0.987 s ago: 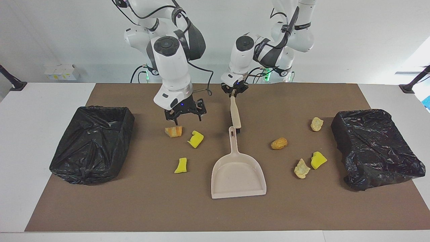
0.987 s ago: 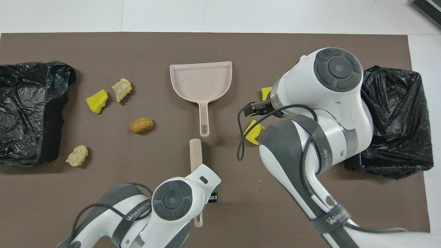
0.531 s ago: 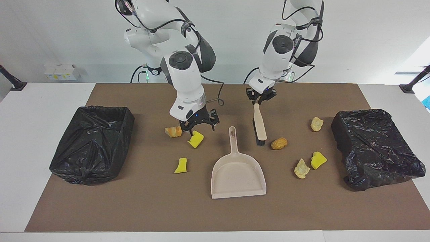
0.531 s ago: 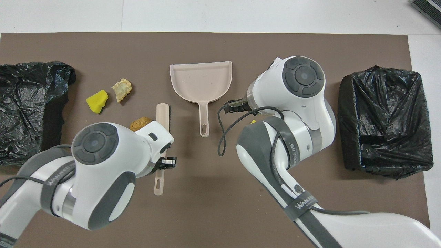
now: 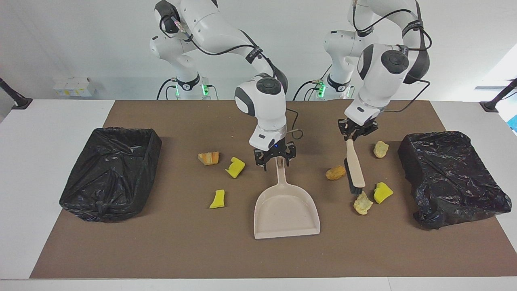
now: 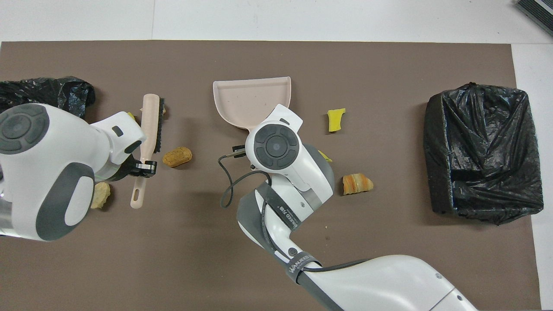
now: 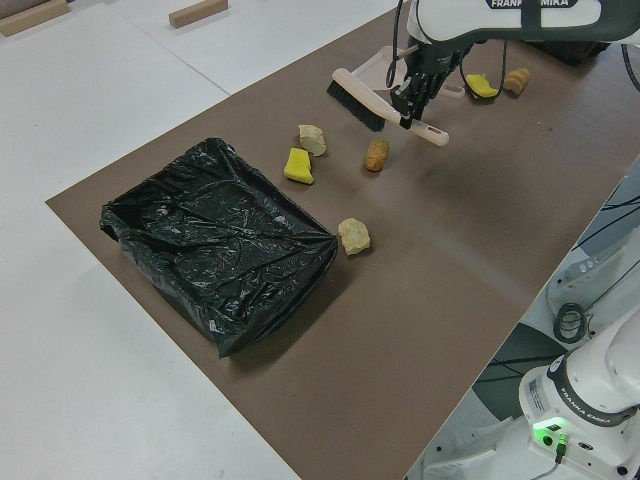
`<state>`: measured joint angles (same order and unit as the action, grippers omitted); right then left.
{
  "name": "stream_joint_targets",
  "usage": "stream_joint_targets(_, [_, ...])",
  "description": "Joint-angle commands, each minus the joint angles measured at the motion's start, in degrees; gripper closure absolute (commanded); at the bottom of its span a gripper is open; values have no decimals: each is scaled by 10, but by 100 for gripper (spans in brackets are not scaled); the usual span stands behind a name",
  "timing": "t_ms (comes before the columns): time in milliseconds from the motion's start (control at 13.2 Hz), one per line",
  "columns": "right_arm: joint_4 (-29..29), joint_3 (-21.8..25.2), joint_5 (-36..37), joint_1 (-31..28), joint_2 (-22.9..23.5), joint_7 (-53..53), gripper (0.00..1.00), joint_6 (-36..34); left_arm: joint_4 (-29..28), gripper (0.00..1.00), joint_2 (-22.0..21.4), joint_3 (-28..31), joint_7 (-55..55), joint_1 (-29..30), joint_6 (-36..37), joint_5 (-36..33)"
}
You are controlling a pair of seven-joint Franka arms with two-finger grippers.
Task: Sweep and dump trash in bin
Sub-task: 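Carry the brush toward the bread while the right gripper tilts the dustpan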
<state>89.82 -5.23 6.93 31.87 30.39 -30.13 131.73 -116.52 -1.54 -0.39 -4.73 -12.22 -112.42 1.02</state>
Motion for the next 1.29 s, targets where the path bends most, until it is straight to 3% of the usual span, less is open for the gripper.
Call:
stream_joint_targets(0, [-25,-1,35,4,27,-19,20,8,32,100,32,-7,18,43,11,-47])
stream_joint_targets(152, [-25,0,54,14,25,-26,36,2,43,100,48,-8,35,53,8,-57])
stream_joint_targets(380, [-25,0,55,14,26,-34,39,3,44,100,88,-7,63,81,-48,-84])
stream_joint_targets(531, [-25,1,56,17,22,-36,69,2,57,100,111,-7,63,91,-67,-119])
stream_joint_targets(607, [-25,0,57,14,20,-36,90,2,73,100,130,-8,63,91,-67,-125])
stream_joint_targets(683, [-25,-1,56,11,15,-35,100,2,79,100,138,-8,63,91,-69,-128])
stream_joint_targets(987, [-5,-2,55,2,-29,-3,100,-39,75,100,150,-8,73,107,-94,-136])
stream_joint_targets(1214, [8,-3,46,-24,-59,178,100,-90,73,100,150,-8,108,105,-94,-135])
